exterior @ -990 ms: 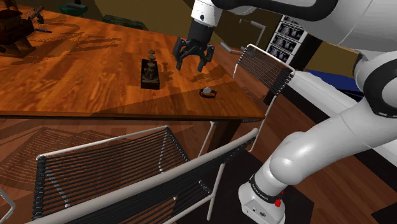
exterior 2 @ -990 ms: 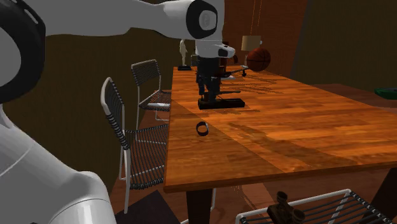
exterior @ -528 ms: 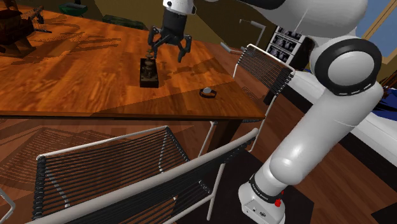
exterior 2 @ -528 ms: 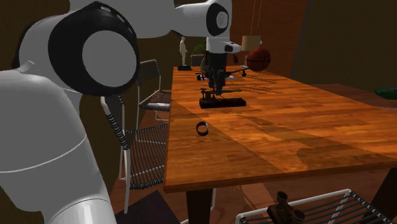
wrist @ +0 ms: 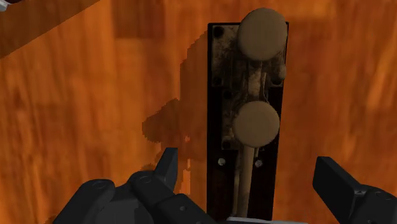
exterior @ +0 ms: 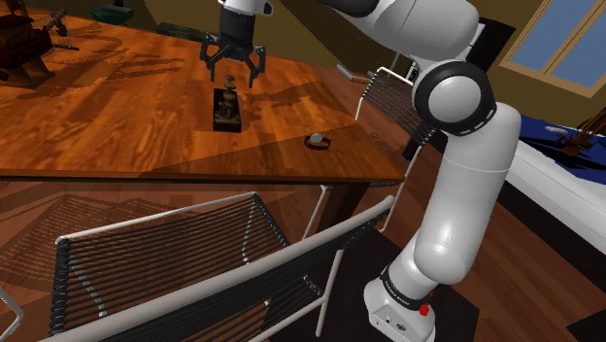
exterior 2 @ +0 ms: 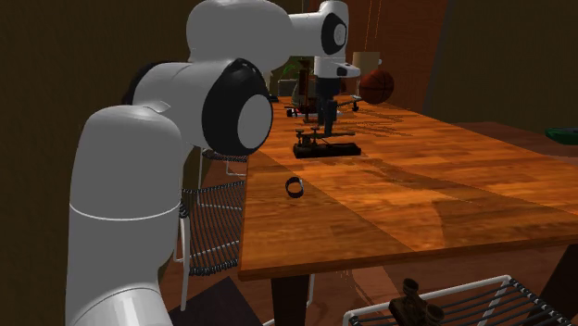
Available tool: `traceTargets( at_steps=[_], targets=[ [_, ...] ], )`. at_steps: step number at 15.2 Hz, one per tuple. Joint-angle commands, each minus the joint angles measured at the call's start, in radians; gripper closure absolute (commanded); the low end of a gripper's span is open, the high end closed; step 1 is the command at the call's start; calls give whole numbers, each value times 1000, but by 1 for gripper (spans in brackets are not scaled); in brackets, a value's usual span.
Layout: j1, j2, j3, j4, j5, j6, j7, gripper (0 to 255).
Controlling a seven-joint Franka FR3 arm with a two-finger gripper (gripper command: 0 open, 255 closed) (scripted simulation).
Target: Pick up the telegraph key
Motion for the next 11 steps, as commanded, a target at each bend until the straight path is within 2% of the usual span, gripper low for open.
traceTargets(
  at_steps=[1,6,7,11],
  targets=[
    [-3,-7,-1,-37,2,31,3,0],
    [-11,-27,-2,-115,9,89,0,0],
    [-10,-24,-1,-111,8,88,1,255],
    [-10,-25,-2,-112,8,87,1,255]
  ],
)
